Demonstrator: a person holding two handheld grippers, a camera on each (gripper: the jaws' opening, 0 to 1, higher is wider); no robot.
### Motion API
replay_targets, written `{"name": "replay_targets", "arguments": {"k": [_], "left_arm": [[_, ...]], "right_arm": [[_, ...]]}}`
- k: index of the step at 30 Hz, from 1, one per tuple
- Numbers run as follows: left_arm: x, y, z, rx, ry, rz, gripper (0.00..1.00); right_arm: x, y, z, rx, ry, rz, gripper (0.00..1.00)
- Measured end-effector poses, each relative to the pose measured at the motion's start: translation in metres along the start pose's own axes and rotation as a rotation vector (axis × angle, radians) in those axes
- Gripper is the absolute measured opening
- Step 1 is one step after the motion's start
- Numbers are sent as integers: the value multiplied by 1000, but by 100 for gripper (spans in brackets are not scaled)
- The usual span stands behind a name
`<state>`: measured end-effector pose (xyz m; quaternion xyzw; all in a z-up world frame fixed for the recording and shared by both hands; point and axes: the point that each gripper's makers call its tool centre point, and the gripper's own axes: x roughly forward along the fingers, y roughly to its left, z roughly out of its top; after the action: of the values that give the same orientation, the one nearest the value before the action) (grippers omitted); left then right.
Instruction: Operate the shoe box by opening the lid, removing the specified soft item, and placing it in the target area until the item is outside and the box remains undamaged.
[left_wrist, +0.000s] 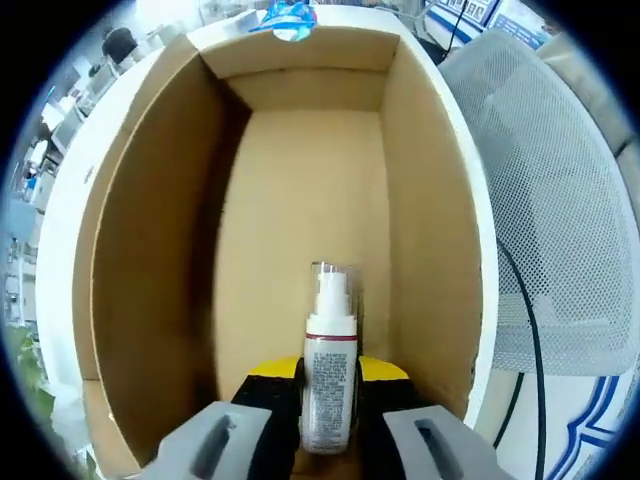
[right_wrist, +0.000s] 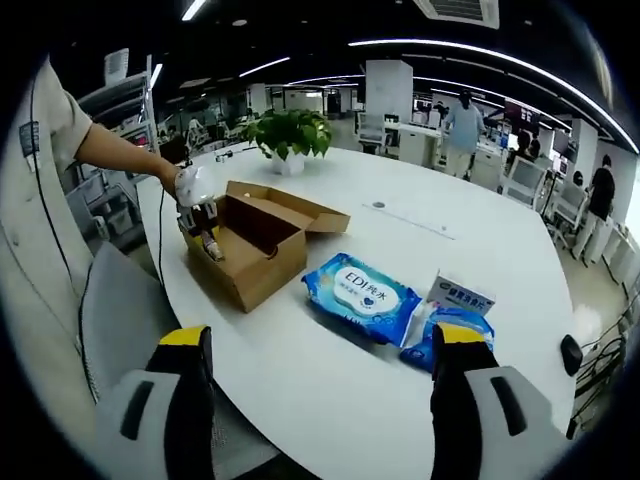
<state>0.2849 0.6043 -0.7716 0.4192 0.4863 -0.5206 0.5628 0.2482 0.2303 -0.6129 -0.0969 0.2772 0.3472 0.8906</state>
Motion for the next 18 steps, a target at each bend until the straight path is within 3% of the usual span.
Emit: {"name": "replay_targets", "arguments": {"k": [11,15,18], "left_arm": [[-16,3,18,-6,-78,45,19],[-26,1,26,-16,-112,55,19],[-34,-1,37,19,-152,79,19]], "right_arm": [[4,6,13,-29,-33,35,82],[6,11,17,-42,-43,60,76],[10,16,19,-58,-44,78,74]]}}
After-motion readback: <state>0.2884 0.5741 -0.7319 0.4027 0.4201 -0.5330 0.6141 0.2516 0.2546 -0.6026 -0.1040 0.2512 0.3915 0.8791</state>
